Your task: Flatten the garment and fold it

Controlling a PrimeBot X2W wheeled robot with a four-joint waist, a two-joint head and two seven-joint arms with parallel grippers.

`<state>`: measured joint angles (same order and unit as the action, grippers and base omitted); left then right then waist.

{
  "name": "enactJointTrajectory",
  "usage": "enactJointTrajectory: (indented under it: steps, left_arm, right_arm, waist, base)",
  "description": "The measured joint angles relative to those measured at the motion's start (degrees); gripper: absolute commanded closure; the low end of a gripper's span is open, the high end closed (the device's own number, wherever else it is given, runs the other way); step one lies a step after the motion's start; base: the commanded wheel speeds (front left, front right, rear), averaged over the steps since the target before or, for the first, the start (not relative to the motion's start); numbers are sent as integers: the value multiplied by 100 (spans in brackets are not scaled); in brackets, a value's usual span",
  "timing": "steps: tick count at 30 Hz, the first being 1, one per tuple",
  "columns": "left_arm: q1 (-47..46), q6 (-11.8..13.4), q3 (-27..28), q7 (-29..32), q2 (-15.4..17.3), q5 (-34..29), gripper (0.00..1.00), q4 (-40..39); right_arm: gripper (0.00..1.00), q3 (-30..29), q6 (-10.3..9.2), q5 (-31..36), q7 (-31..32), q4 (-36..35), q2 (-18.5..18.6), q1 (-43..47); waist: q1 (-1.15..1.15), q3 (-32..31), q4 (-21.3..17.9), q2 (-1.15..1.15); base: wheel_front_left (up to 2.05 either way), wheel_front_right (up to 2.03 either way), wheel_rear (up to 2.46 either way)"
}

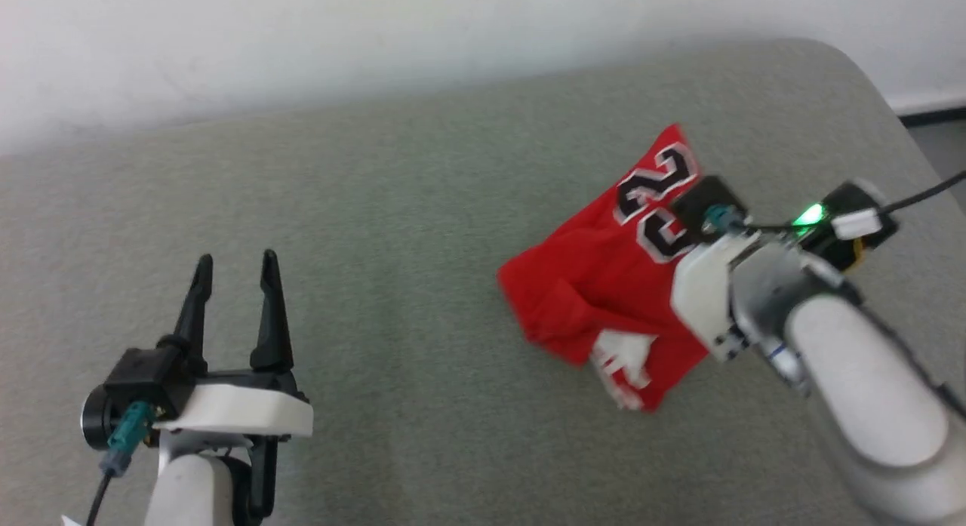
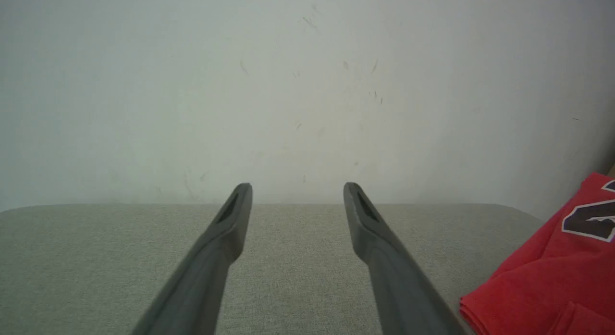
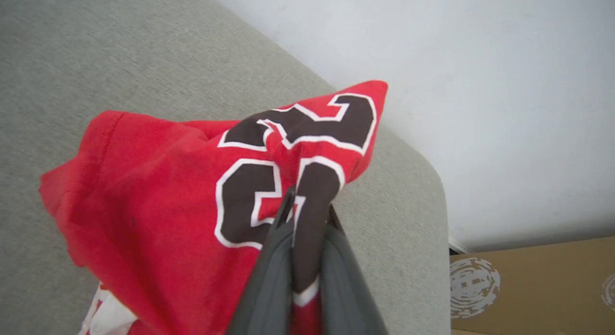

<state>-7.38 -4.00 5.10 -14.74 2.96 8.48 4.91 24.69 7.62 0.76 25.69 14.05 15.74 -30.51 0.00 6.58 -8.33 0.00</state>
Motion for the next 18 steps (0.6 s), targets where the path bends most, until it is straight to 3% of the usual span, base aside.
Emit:
enactJointTrajectory:
  steps: [8,18]
  left_arm:
    - [-416,-71,-20,1,9,-201,0,-193]
    - [-932,-151,-186,0,219,-375,0,-305]
  right_arm:
    - [100,-493,0,242,-374,669,591,-736]
    - [100,-2180,0,967,-1162,1878,683,-1347]
  waist:
    - [0,454,-570,0]
    - [1,1375,-935,0]
  base:
    - [0,0,0]
    - [0,0,0]
